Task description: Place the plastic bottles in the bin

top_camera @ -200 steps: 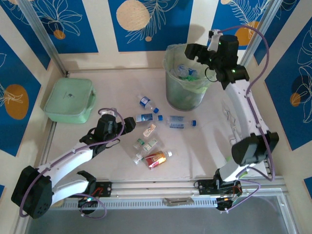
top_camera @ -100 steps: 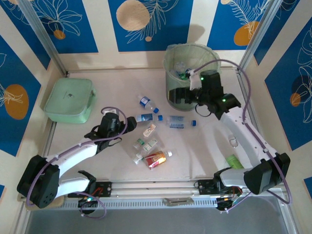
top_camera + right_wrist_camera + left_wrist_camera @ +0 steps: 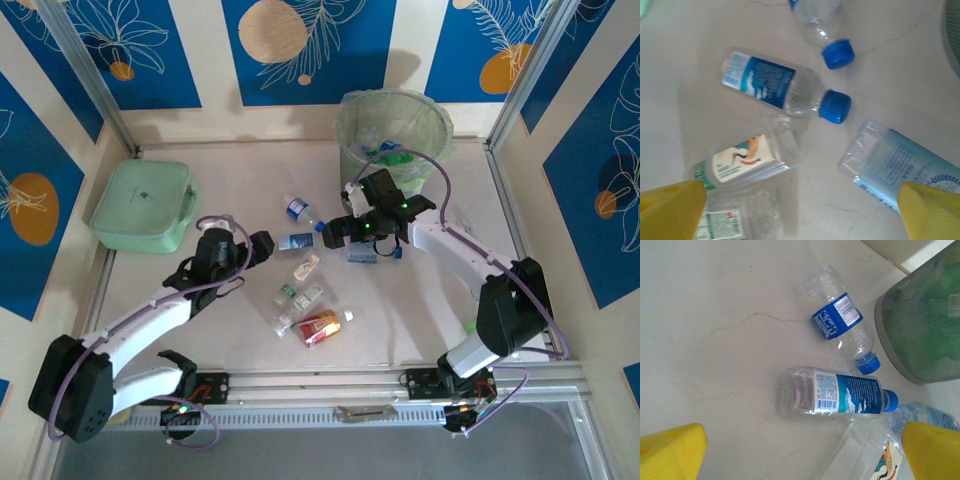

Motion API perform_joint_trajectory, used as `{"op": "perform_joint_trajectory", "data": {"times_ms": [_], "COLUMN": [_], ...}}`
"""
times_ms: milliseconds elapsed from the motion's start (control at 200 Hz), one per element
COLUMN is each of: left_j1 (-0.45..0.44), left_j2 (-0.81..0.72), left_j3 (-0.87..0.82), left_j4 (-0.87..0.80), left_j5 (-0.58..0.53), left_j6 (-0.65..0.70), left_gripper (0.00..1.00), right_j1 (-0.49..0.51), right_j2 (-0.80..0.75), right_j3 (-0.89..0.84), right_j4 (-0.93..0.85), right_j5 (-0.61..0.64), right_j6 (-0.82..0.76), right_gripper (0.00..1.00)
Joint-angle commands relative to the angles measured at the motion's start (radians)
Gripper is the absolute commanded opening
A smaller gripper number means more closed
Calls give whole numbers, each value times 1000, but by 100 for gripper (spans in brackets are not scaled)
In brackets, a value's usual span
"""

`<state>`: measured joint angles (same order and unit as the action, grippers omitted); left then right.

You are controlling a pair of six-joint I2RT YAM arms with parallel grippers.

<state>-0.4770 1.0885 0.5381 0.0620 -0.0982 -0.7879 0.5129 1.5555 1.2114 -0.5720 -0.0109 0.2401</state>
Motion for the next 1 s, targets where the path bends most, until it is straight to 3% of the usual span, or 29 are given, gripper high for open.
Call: {"op": "perform_joint_trajectory", "data": {"times_ms": [0, 550, 995], "left_j1": [12, 17, 18], "left_j2": [-32, -57, -49], "left_j3": [-23, -44, -46], "left_j4": [-20, -25, -15], "left_j5": [-6, 9, 9], "left_j6": [-19, -12, -8], "left_gripper": [99, 99, 99], "right_j1": [-18, -76, -40], "right_j2": [45, 176, 120], "right_j3": [33, 18, -88], "right_j4": [-5, 44, 29], "right_j5": [61, 153, 191], "right_j6": [-39, -77, -64], "right_gripper": [100, 99, 99]}}
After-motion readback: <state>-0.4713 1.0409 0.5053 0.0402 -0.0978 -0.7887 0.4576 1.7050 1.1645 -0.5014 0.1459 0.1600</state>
